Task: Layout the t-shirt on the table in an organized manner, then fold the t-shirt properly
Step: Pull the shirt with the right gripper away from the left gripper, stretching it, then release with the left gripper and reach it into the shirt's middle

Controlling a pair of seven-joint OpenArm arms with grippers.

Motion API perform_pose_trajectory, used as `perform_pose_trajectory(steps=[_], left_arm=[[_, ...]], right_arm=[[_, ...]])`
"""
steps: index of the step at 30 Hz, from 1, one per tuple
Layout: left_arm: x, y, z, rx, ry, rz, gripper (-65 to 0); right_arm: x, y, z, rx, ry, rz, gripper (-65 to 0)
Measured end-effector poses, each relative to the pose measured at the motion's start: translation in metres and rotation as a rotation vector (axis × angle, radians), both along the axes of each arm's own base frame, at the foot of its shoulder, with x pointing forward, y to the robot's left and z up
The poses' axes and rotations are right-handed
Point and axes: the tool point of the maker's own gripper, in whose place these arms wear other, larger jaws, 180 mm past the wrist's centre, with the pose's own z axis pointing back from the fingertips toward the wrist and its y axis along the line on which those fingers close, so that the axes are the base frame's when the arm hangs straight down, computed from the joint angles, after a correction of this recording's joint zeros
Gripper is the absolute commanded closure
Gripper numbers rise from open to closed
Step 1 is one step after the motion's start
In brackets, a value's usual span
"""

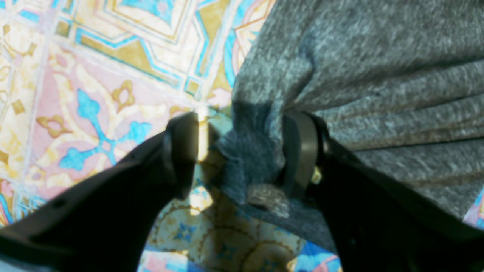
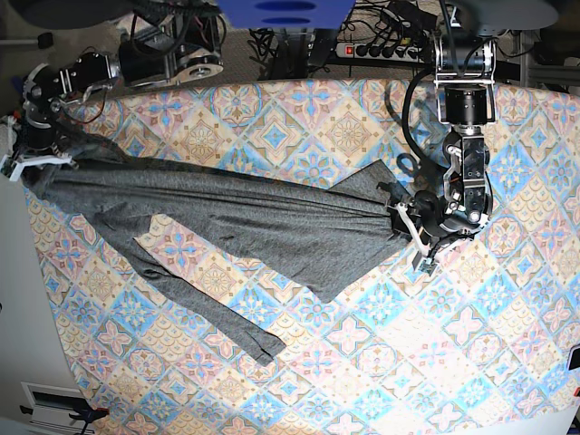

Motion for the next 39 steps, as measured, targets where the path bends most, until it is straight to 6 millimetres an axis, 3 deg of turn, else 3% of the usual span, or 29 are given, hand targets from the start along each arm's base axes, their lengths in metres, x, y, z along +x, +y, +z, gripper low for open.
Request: perform_pose_trajectory(steps=[4,8,10,13,15,20,25,27,29,31,34,39], left_arm=[[0.002,-0.002,0.007,0.014,-0.02,-0.006,-33.2],[-0.019,-0.014,0.025,0.084,0.008,-0.06,-33.2],[-0.016,-0.012,0.049,0.138,-0.031,-0.07,-33.2],[0.008,-0.018,0.107,0.166,-0.191,-0.075,-33.2],[0.01,-0.022,0.127,0.17,-0.231,-0.086,-33.2],[-0.014,-0.017,0.108,0.229,-0.12,-0.129,-33.2],[-0.008,-0.031,0.115,0.269,-0.147,-0.268,-33.2],[-0.007,-0.052,0.113,0.292,-0.143,-0.356,-33.2],[-0.002,-0.086,0.115,0.301,-0.164,-0.471,-33.2],[0.004,-0.128,0.116,0.286,-0.188,-0.6,-33.2],[0.014,-0.17,0.11,0.293,-0.17,-0.714,-33.2],[0.038,-0.239,0.115,0.193,-0.201,-0.797,-33.2]], right_arm=[[-0.001,-0.002,0.01,-0.03,-0.004,-0.001,0.0],[-0.003,-0.004,0.011,-0.035,-0.008,-0.013,0.0],[-0.004,-0.005,0.012,-0.039,-0.006,-0.015,0.0],[-0.007,-0.008,0.013,-0.044,-0.006,-0.033,0.0],[-0.006,-0.008,0.014,-0.044,-0.006,-0.031,0.0],[-0.027,-0.009,-0.002,-0.051,0.085,-0.032,0.0],[-0.051,-0.007,-0.017,-0.047,0.157,-0.026,0.0],[-0.06,-0.002,-0.025,-0.036,0.18,-0.026,0.0],[-0.07,0.005,-0.037,-0.012,0.217,-0.02,-0.8],[-0.072,0.006,-0.039,-0.008,0.229,-0.018,-10.0],[-0.067,0.002,-0.03,-0.031,0.194,-0.017,-21.6],[-0.066,0.003,-0.032,-0.025,0.197,-0.017,-32.0]])
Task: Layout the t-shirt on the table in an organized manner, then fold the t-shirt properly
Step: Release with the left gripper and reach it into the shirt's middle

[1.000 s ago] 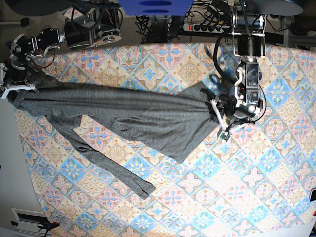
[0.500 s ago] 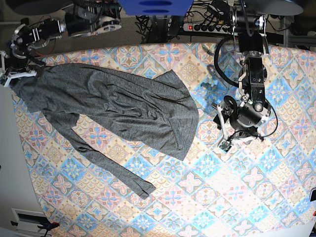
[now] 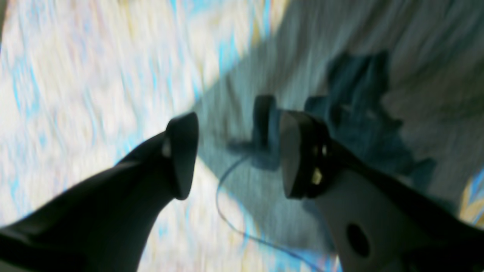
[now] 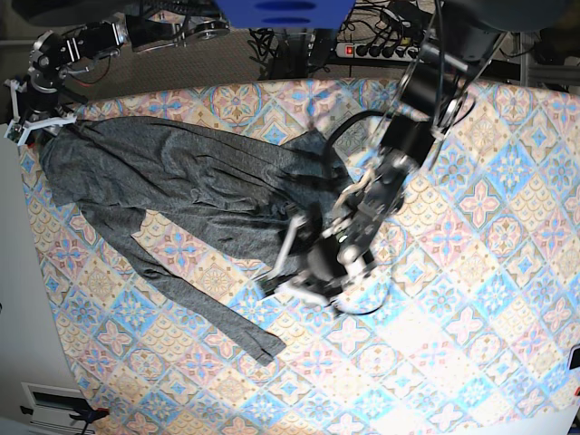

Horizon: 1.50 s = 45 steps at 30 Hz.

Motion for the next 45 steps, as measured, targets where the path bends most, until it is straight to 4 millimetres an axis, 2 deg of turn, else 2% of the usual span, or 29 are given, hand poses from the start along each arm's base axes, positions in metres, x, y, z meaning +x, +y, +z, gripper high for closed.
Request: perform_pose_trajectory(steps=[2,6,11,16,19,21,23,27,30,33,35,37,39,42,45], left_arm=[[0.001,-0.017,-0.011,0.009,0.035,-0.037,-33.2],[-0.013,-0.034,-0.053,0.076,0.14,-0.1,-33.2],[-0.022,-0.026,-0.094,0.1,0.229,-0.106,-33.2],[0.0,-0.012,-0.11,-0.04,0.299,-0.047,-33.2],[0.021,0.004,-0.114,-0.089,0.317,0.039,-33.2],[0.047,0.013,-0.112,-0.147,0.253,0.158,-33.2],[0.067,0.033,-0.111,-0.137,0.191,0.252,-33.2],[0.102,0.102,-0.102,-0.043,0.085,0.467,-33.2],[0.108,0.148,-0.101,-0.066,0.081,0.611,-33.2],[0.106,0.179,-0.103,-0.137,0.11,0.72,-33.2],[0.103,0.19,-0.106,-0.17,0.124,0.764,-33.2],[0.099,0.192,-0.111,-0.203,0.124,0.772,-33.2],[0.095,0.192,-0.115,-0.211,0.125,0.77,-33.2],[0.091,0.192,-0.12,-0.214,0.127,0.775,-33.2],[0.088,0.191,-0.125,-0.232,0.119,0.778,-33.2]], right_arm=[[0.0,-0.001,0.0,0.0,0.0,-0.003,-32.0],[0.009,0.0,0.006,0.003,-0.043,-0.003,-32.0],[0.011,0.0,0.008,0.003,-0.06,-0.001,-32.0],[0.012,-0.001,0.01,-0.003,-0.068,0.0,-32.0],[0.021,-0.003,0.026,-0.06,-0.152,0.022,-32.0],[0.026,-0.004,0.039,-0.103,-0.211,0.038,-32.0],[0.032,-0.004,0.055,-0.152,-0.286,0.055,-32.2],[0.05,-0.002,0.102,-0.269,-0.51,0.087,-32.3],[0.053,0.003,0.118,-0.316,-0.591,0.11,-32.3],[0.069,0.019,0.112,-0.298,-0.566,0.19,-32.3],[0.092,0.042,0.112,-0.269,-0.575,0.294,-32.3],[0.11,0.062,0.113,-0.249,-0.593,0.374,-32.3],[0.12,0.075,0.113,-0.24,-0.597,0.422,-32.3],[0.131,0.1,0.103,-0.213,-0.566,0.51,-32.2],[0.153,0.133,0.093,-0.208,-0.503,0.632,-32.1]])
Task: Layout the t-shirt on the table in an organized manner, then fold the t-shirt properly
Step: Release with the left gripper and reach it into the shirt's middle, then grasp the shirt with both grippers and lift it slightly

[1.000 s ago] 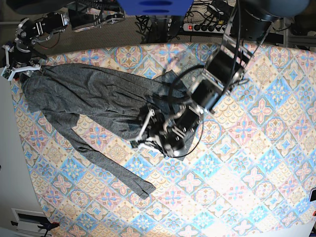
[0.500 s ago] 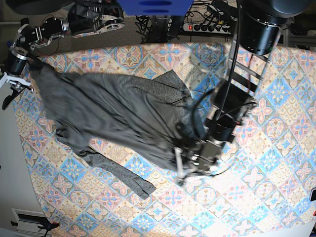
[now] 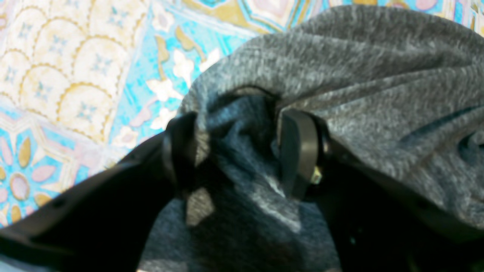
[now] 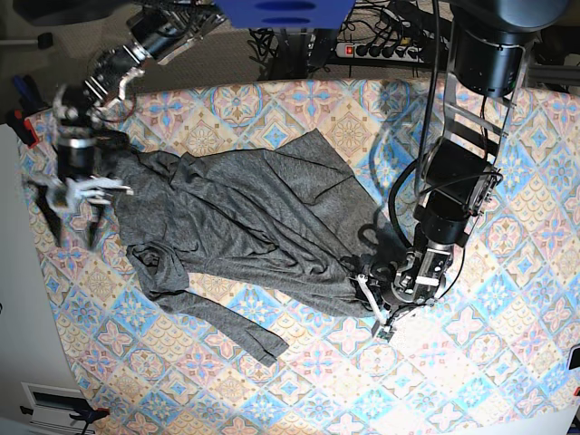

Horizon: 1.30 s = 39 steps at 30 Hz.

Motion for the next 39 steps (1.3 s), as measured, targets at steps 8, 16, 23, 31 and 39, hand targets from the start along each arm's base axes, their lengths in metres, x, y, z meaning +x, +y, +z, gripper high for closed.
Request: perform_pose_trajectory(steps=[8,16,23,31,39], left_arm=[[-0.005,-0.001,-0.005,-0.002,0.015,0.004,-33.2],[-0.014,-0.04,0.001,-0.094,-0.043,-0.07,-33.2],[-0.086,-0.105,0.04,-0.206,-0.065,-0.35,-33.2],[-0.093,-0.117,0.116,-0.26,-0.29,-0.384,-33.2],[-0.136,-0.081,0.143,-0.266,-0.348,-0.306,-33.2]], right_arm=[[0.023,0.06,-0.092,0.056,0.255,0.184,-32.1],[0.093,0.071,-0.065,0.094,0.187,0.21,-32.0],[0.063,0.065,-0.135,0.1,0.45,0.201,-32.0],[0.089,0.071,-0.127,0.142,0.41,0.216,-32.0],[0.081,0.071,-0.162,0.189,0.505,0.248,-32.0]])
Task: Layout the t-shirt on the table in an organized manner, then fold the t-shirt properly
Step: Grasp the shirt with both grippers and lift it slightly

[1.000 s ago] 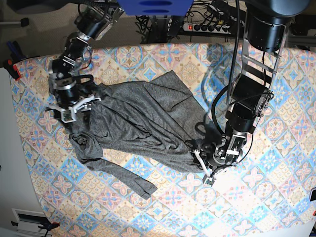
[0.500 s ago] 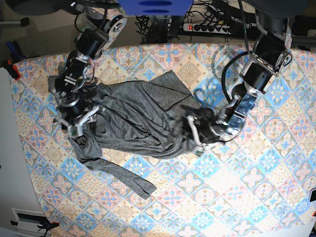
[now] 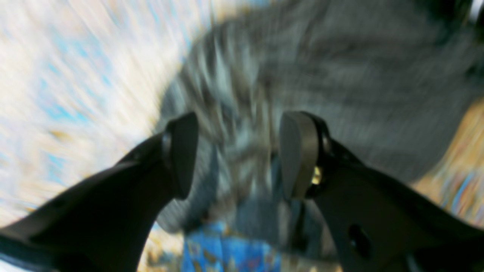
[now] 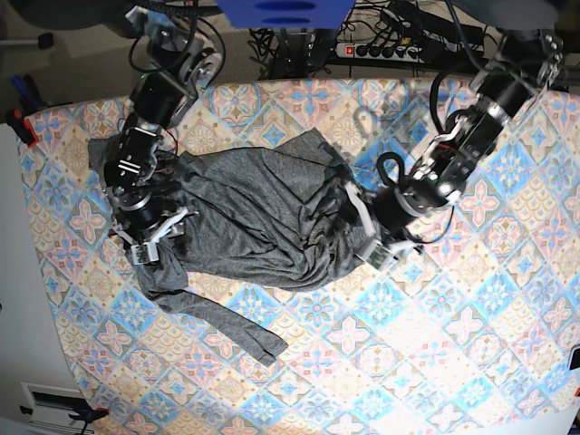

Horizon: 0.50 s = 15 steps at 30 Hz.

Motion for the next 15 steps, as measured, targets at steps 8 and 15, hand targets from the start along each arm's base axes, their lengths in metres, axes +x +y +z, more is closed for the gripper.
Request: perform_pose_trajectory(steps=[8,15], left_arm=[[-0.028,0.048,0.016,-0.057,-0.01,0.158,-33.2],[-0.05,0.056,-0.001,-0.053,0.052,0.187,-33.2]], right_arm=[[0.043,-0.007,0.018,0.051,-0.031,0.022,-17.3],[0.058,-0.029,0.009,0.046,0.068,0.016,0.0]])
